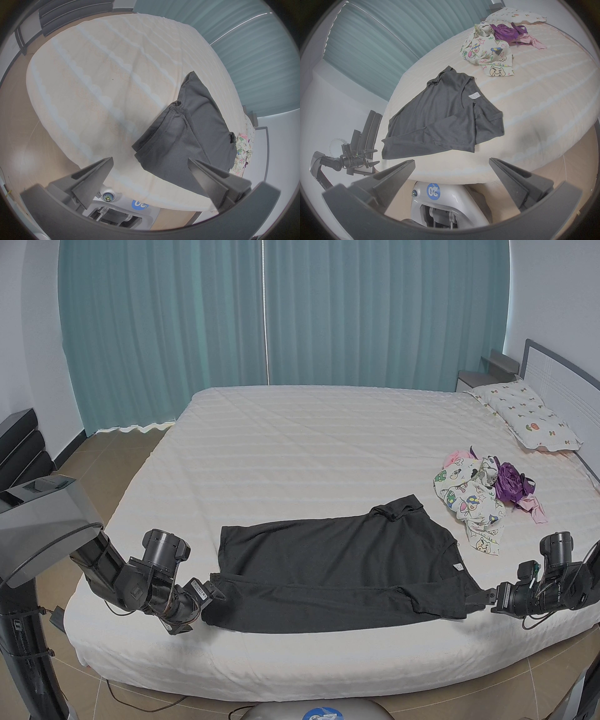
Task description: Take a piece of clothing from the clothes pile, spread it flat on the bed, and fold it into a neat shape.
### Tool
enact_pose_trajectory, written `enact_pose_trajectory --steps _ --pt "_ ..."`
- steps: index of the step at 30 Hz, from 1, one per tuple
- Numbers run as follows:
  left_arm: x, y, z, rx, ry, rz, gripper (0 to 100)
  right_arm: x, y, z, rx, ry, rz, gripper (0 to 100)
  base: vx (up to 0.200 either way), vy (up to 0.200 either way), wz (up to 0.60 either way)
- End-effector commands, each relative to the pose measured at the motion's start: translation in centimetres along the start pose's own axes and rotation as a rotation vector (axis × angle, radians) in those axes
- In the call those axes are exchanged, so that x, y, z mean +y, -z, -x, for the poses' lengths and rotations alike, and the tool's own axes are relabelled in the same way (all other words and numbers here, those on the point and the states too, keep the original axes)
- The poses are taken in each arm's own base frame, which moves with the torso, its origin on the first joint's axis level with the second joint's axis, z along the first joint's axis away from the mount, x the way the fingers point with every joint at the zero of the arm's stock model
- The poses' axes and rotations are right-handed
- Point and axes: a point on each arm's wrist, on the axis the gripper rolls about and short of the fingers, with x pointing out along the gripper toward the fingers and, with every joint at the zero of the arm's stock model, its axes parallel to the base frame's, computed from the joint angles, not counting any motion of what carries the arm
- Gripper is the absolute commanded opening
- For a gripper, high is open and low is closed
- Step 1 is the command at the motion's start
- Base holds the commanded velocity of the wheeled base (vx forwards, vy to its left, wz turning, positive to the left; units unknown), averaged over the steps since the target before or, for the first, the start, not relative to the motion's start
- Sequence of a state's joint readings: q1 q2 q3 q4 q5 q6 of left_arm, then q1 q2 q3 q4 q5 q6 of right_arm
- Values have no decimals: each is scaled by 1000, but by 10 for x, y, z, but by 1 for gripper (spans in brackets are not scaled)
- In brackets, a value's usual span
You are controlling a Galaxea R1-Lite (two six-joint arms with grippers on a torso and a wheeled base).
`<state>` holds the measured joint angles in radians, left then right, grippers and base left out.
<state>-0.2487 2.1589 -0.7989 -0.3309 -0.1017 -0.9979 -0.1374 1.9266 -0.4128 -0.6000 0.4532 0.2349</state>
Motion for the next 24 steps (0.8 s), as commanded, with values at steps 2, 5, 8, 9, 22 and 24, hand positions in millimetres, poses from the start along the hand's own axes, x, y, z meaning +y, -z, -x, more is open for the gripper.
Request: enact_pose_trajectory --steps 2,5,8,9,22,24 --pt "0 0 1 -1 3 1 100 4 -3 -9 4 -14 4 100 0 -200 0" --pt "-4 1 5 -4 18 -6 100 10 -9 -22 -18 -31 -27 100 0 -200 0" --pt "-5 1 5 -5 19 -7 100 9 -10 -27 -35 -29 -31 100 0 -200 0" --pt "-5 1 5 -4 20 -7 100 10 -12 -32 -54 -29 -24 100 0 -200 0" --pt "-6 -14 8 -43 38 19 100 20 -20 -78 -67 -29 -3 100 0 -77 0" --pt "-6 -20 10 -57 45 29 100 27 -25 -88 -75 -40 -16 100 0 0 0"
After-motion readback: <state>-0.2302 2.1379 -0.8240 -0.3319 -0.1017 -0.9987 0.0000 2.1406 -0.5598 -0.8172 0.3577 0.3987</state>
